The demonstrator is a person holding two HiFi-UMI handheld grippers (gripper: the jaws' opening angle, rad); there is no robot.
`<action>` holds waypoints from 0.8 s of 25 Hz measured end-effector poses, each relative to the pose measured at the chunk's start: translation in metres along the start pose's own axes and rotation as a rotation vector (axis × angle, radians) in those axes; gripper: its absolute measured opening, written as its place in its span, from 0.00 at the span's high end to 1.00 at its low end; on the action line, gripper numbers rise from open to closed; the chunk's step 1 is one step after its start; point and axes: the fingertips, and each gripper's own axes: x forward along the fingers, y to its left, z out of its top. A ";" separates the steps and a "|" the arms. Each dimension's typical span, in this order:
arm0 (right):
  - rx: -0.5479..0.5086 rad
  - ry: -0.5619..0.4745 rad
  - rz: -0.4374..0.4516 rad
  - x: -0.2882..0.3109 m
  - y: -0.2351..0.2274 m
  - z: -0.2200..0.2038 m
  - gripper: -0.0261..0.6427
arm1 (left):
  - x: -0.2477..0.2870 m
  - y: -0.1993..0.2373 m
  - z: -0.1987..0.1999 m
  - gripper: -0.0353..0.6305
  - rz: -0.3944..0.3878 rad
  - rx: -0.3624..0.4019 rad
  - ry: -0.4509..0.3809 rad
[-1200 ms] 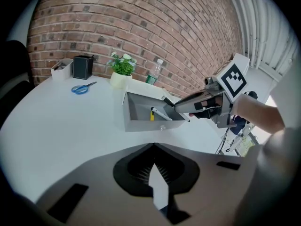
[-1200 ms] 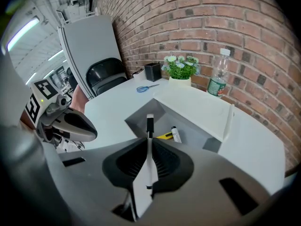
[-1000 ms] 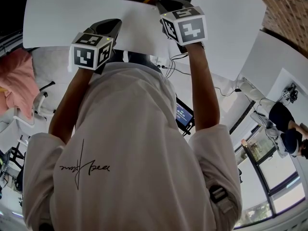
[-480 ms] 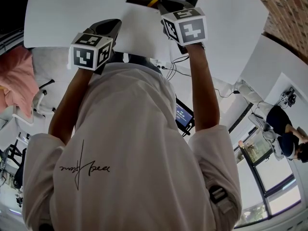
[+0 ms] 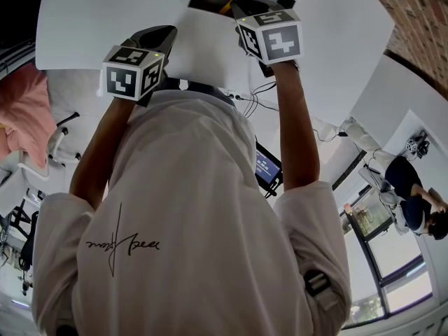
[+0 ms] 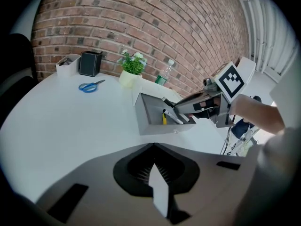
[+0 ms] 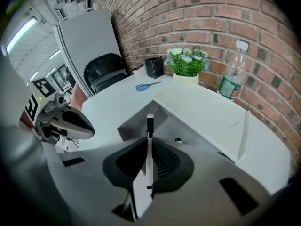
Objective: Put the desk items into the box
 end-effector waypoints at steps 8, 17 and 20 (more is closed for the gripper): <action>-0.003 0.020 -0.001 0.013 -0.007 0.005 0.88 | 0.004 0.012 0.005 0.94 0.002 -0.014 0.010; 0.004 0.032 0.008 0.026 -0.008 0.014 0.88 | 0.006 0.026 0.008 0.94 0.006 -0.032 0.020; 0.005 0.035 0.012 0.030 -0.009 0.016 0.88 | 0.006 0.029 0.010 0.94 0.008 -0.038 0.022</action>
